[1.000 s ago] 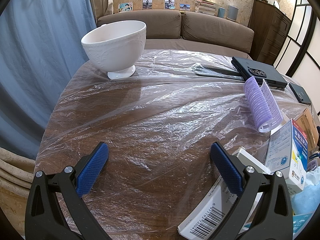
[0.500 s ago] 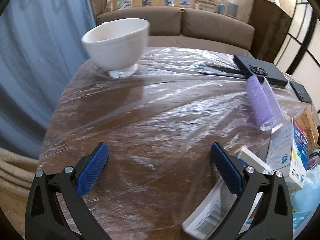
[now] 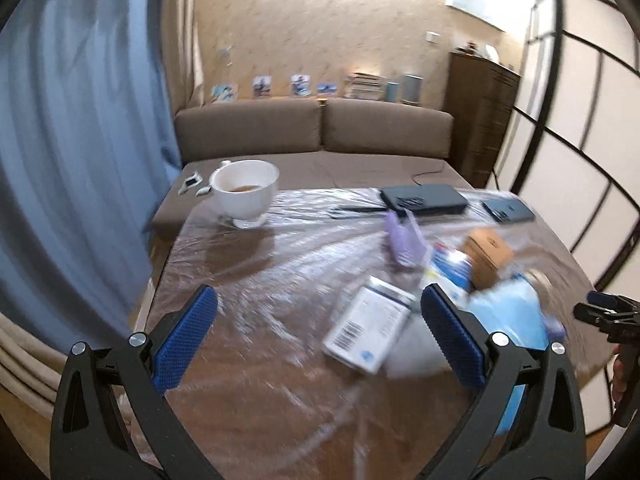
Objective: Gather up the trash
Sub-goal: 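Grasp the white plastic container with the left tool while the right tool grasps the Tempo tissue pack, then carry the white container and Tempo pack over the white trash bin with both tools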
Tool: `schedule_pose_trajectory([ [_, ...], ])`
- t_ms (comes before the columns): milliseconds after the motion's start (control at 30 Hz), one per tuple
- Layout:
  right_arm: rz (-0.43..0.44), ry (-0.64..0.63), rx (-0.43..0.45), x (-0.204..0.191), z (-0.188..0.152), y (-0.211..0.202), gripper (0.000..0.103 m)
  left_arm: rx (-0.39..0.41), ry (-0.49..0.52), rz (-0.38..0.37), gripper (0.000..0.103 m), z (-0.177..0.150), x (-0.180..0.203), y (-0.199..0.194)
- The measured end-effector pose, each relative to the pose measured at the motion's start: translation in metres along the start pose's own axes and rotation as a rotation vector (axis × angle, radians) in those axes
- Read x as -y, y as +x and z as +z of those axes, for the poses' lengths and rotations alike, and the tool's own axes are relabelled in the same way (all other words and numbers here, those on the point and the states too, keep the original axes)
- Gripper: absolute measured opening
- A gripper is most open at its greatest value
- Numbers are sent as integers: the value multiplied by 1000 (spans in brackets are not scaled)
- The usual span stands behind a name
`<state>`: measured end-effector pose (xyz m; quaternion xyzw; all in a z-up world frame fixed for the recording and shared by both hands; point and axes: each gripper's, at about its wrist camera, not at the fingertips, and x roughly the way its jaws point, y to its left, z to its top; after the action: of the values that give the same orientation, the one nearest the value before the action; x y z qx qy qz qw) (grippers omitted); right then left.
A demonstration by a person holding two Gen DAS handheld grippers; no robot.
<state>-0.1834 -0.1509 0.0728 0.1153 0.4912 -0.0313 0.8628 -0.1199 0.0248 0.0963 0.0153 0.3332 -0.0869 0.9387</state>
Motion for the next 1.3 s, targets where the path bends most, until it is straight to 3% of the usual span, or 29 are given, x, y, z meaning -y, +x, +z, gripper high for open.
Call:
schedule_pose_trajectory([
  [100,-20,-27,-20,-17,-18,7,99,-14,78,-24,102,-16,24,-5],
  [233,3,-34,-44,-36,-30,20,95,-58,119,-46,102,-26,44,17],
  [400,12,-53,-44,-47,-29,35,89,-88,87,-86,102,-27,51,41],
  [567,50,-59,-49,-56,-26,43,76,-82,33,-148,101,-23,50,49],
  [667,104,-45,-59,-57,-26,46,61,-89,46,-177,86,-22,54,53],
  [733,115,-41,-63,-58,-27,46,59,-109,40,-200,76,-22,55,57],
  [867,125,-34,-63,-59,-28,45,59,-121,3,-220,71,-26,52,59],
  [900,128,-32,-62,-59,-27,44,59,-127,-7,-232,63,-27,51,60],
  [1033,141,-34,-63,-60,-28,43,58,-122,-6,-230,61,-27,50,57],
  [1300,183,-22,-59,-60,-29,38,35,-113,-3,-212,59,-25,44,52],
])
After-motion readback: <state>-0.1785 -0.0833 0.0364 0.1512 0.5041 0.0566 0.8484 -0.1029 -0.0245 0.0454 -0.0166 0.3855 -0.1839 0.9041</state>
